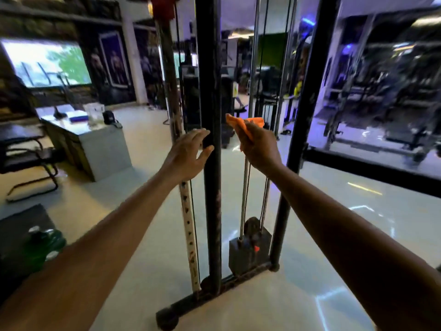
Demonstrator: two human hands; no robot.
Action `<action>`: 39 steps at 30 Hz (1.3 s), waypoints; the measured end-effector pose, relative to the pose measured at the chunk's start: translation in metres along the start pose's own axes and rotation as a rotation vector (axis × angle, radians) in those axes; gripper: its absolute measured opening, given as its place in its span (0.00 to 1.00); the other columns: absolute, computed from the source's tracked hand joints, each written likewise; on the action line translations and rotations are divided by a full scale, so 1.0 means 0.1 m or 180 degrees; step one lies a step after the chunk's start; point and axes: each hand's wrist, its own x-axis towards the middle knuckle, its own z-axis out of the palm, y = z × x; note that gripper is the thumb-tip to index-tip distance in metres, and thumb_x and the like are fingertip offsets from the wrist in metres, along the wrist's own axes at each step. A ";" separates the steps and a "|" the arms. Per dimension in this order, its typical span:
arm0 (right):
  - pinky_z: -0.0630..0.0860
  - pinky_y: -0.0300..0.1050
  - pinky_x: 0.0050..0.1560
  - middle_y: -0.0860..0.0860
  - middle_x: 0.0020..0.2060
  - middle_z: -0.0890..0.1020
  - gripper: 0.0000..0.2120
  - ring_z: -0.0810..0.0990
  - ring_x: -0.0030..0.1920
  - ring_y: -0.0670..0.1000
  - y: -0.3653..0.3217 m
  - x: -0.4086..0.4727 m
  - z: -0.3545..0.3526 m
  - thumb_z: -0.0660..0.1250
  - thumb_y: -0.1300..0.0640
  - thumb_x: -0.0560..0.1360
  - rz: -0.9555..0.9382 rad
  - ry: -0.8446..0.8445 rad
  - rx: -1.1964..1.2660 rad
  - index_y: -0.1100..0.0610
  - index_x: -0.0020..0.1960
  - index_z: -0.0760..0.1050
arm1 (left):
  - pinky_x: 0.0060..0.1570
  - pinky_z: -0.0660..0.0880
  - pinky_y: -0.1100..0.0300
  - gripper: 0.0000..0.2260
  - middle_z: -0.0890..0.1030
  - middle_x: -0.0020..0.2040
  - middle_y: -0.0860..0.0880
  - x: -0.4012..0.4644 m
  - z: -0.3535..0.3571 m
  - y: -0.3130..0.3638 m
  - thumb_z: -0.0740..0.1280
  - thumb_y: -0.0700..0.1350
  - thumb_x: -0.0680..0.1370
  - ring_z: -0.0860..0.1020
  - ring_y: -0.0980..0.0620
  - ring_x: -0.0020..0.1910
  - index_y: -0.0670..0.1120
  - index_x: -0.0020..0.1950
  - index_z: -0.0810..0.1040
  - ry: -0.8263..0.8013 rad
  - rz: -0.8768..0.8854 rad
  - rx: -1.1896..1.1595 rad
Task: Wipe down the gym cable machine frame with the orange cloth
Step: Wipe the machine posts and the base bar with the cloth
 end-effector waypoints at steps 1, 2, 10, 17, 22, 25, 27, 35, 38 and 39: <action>0.78 0.45 0.38 0.44 0.37 0.82 0.15 0.83 0.35 0.45 -0.03 0.30 -0.08 0.63 0.41 0.88 -0.0079 0.0079 0.0020 0.47 0.65 0.83 | 0.78 0.67 0.45 0.26 0.73 0.79 0.46 0.29 -0.09 0.01 0.61 0.59 0.86 0.71 0.45 0.78 0.47 0.81 0.70 0.0094 0.0033 0.0007; 0.78 0.46 0.37 0.44 0.36 0.82 0.16 0.83 0.34 0.44 -0.07 0.58 -0.16 0.63 0.39 0.88 -0.0167 0.0163 0.0024 0.47 0.64 0.83 | 0.78 0.68 0.44 0.28 0.73 0.79 0.47 0.57 -0.17 0.01 0.59 0.61 0.85 0.71 0.45 0.78 0.48 0.81 0.70 0.0190 0.0051 0.0014; 0.84 0.59 0.37 0.48 0.36 0.85 0.18 0.85 0.35 0.51 -0.29 2.55 -0.53 0.57 0.31 0.84 -0.0732 0.0977 0.0016 0.39 0.56 0.81 | 0.76 0.70 0.50 0.26 0.74 0.77 0.46 2.47 -0.89 0.05 0.61 0.58 0.85 0.73 0.45 0.75 0.46 0.80 0.71 0.0978 0.0456 -0.0263; 0.83 0.52 0.40 0.49 0.32 0.81 0.19 0.81 0.30 0.45 -0.43 3.78 -0.67 0.60 0.35 0.88 -0.1071 0.1239 0.0117 0.46 0.49 0.80 | 0.76 0.67 0.52 0.24 0.71 0.79 0.46 3.62 -1.34 0.09 0.62 0.54 0.87 0.70 0.45 0.77 0.46 0.81 0.69 0.1543 0.0571 -0.0152; 0.85 0.57 0.39 0.48 0.33 0.83 0.17 0.83 0.33 0.44 -0.38 4.50 -0.62 0.61 0.41 0.88 -0.1371 0.1183 0.0442 0.51 0.55 0.83 | 0.72 0.62 0.59 0.23 0.68 0.82 0.47 4.13 -1.34 0.10 0.63 0.51 0.88 0.67 0.46 0.79 0.47 0.82 0.68 0.2101 0.0397 -0.0216; 0.84 0.57 0.38 0.47 0.34 0.83 0.18 0.83 0.33 0.44 -0.37 4.92 -0.55 0.61 0.39 0.88 -0.1598 0.1226 0.0479 0.50 0.55 0.82 | 0.69 0.64 0.60 0.21 0.70 0.80 0.46 4.44 -1.40 0.10 0.61 0.50 0.88 0.70 0.47 0.77 0.47 0.81 0.68 0.2521 0.0256 -0.0499; 0.84 0.60 0.38 0.47 0.37 0.82 0.20 0.83 0.35 0.48 -0.39 5.18 -0.48 0.59 0.36 0.87 -0.1725 0.1263 0.0406 0.48 0.61 0.82 | 0.67 0.66 0.60 0.19 0.73 0.76 0.46 4.63 -1.45 0.09 0.59 0.53 0.89 0.73 0.51 0.71 0.48 0.79 0.72 0.2702 0.0137 -0.0949; 0.55 0.69 0.84 0.55 0.84 0.66 0.29 0.62 0.85 0.61 -0.64 5.53 0.00 0.50 0.37 0.90 -0.2098 0.1134 0.0141 0.48 0.86 0.61 | 0.49 0.81 0.65 0.29 0.81 0.63 0.57 5.00 -1.67 -0.03 0.48 0.64 0.88 0.81 0.63 0.56 0.48 0.75 0.76 0.2662 -0.0007 -0.3267; 0.30 0.63 0.84 0.50 0.88 0.37 0.33 0.33 0.87 0.51 -0.46 5.35 0.38 0.41 0.35 0.89 -0.2168 0.1005 0.0118 0.46 0.88 0.36 | 0.66 0.75 0.54 0.36 0.81 0.70 0.52 5.04 -1.74 -0.12 0.45 0.69 0.86 0.79 0.57 0.66 0.48 0.76 0.78 0.2635 -0.0006 -0.3332; 0.29 0.62 0.84 0.50 0.87 0.34 0.33 0.30 0.86 0.50 -0.38 5.28 0.49 0.41 0.36 0.89 -0.2140 0.1086 0.0133 0.47 0.88 0.33 | 0.68 0.74 0.52 0.37 0.81 0.71 0.52 5.03 -1.76 -0.16 0.44 0.70 0.85 0.78 0.54 0.69 0.48 0.76 0.78 0.2612 -0.0001 -0.3354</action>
